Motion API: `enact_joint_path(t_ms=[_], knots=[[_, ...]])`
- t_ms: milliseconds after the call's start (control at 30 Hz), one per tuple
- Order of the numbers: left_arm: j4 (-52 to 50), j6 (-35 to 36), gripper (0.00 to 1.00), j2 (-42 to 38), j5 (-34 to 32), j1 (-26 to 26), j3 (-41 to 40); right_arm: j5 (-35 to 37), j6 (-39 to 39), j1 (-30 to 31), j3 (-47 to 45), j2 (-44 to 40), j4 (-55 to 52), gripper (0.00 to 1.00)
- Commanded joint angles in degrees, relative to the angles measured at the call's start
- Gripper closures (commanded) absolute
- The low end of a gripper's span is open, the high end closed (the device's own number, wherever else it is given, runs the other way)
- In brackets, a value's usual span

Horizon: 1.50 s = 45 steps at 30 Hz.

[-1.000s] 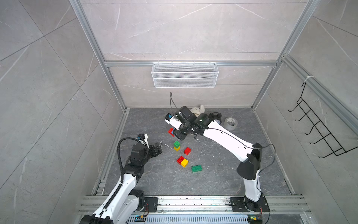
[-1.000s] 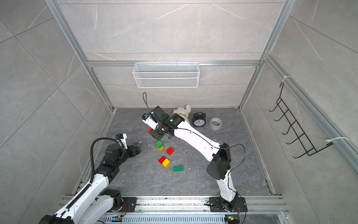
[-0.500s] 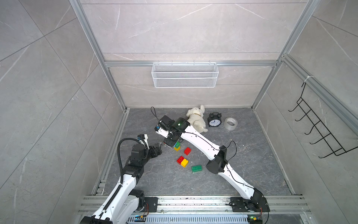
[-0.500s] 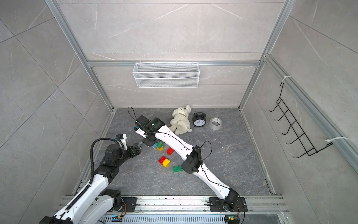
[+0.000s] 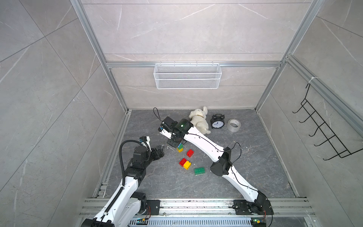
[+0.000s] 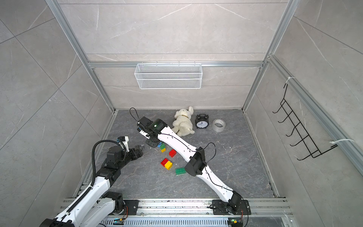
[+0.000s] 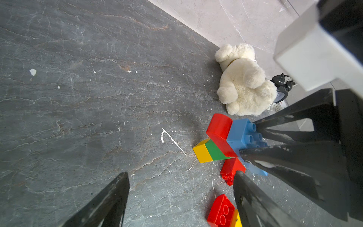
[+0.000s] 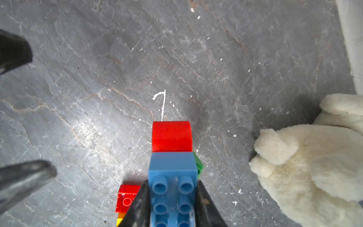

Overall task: Assemble the letter r with lego
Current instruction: Assemble the lego brick with the lego brick.

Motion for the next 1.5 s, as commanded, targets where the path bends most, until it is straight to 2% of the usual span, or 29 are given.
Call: enact_joint_path(t_ms=[0, 367, 633, 900, 1167, 1467], knots=[[1.5, 0.85, 0.14, -0.19, -0.28, 0.32, -0.19, 1.29, 1.61, -0.03, -0.75, -1.18, 3.61, 0.86], [1.68, 1.11, 0.14, 0.52, -0.25, 0.34, -0.35, 4.07, 1.74, -0.24, -0.62, 1.19, 3.03, 0.86], [2.22, 0.83, 0.14, 1.4, 0.11, 0.32, -0.66, -0.19, 7.03, -2.03, 0.18, 1.81, 3.14, 0.86], [2.79, 0.87, 0.14, 2.15, 0.2, 0.28, -0.98, -1.36, 9.67, -2.21, -0.85, 2.23, 3.16, 0.85], [3.18, 0.8, 0.14, 2.62, 0.36, 0.34, -1.16, 1.94, 11.64, -2.4, -0.92, 2.9, 2.2, 0.85], [3.63, 0.89, 0.14, 3.66, 0.6, 0.28, -0.9, 1.51, 13.41, -2.86, -0.81, 3.71, 0.38, 0.84]])
